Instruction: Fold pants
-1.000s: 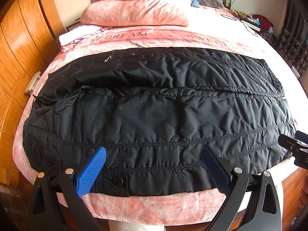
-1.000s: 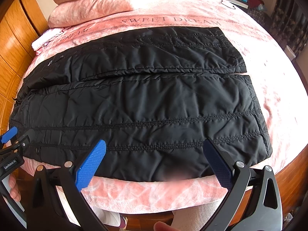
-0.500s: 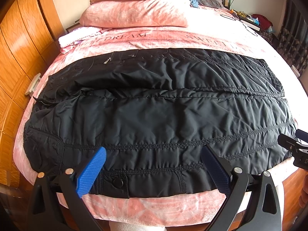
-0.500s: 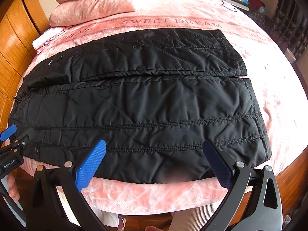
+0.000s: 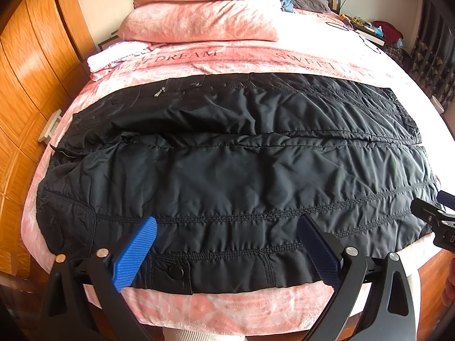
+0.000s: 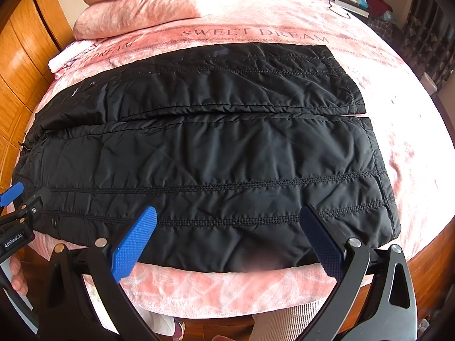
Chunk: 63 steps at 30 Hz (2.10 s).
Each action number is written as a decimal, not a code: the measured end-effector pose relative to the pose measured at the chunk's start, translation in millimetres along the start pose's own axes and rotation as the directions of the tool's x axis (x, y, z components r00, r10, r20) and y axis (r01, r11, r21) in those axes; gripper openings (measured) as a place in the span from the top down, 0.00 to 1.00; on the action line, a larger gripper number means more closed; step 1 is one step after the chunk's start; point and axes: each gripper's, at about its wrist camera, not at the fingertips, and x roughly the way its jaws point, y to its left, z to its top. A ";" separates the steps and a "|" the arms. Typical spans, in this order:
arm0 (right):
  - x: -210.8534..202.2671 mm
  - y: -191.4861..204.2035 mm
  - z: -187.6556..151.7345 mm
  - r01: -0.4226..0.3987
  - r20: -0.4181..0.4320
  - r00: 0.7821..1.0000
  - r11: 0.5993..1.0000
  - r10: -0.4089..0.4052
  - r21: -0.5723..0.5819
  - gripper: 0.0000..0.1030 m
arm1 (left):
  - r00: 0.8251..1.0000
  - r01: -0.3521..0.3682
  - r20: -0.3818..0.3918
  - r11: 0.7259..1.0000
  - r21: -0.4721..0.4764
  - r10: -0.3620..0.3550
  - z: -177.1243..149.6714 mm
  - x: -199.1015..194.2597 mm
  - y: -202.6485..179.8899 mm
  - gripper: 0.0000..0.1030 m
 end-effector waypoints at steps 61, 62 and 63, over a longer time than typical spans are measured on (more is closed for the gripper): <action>166.1 -222.5 240.5 -0.020 -0.123 0.992 0.990 0.038 0.142 0.03 | 0.945 0.328 -0.063 0.935 0.134 -0.322 199.9 127.6 -48.7 0.09; 172.9 -225.8 243.1 -0.038 -0.122 0.991 0.988 0.056 0.149 0.03 | 0.945 0.327 -0.059 0.932 0.158 -0.321 205.4 132.2 -55.9 0.09; 179.9 -228.2 245.5 -0.076 -0.120 0.988 0.985 0.095 0.153 0.03 | 0.944 0.329 -0.060 0.928 0.173 -0.323 209.4 137.0 -59.9 0.08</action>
